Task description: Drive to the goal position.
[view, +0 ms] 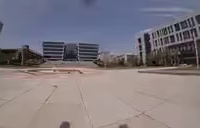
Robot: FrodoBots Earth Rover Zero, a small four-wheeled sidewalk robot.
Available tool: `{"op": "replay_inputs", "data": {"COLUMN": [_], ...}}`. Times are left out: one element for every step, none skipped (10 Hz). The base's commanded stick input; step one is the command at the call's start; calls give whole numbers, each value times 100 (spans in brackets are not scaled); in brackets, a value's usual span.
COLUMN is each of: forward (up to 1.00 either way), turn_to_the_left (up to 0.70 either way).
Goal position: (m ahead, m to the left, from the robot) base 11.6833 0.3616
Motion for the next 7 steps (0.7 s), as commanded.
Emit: {"op": "replay_inputs", "data": {"forward": [70,70,70,70,70,70,70], "turn_to_the_left": [0,0,0,0,0,0,0]}}
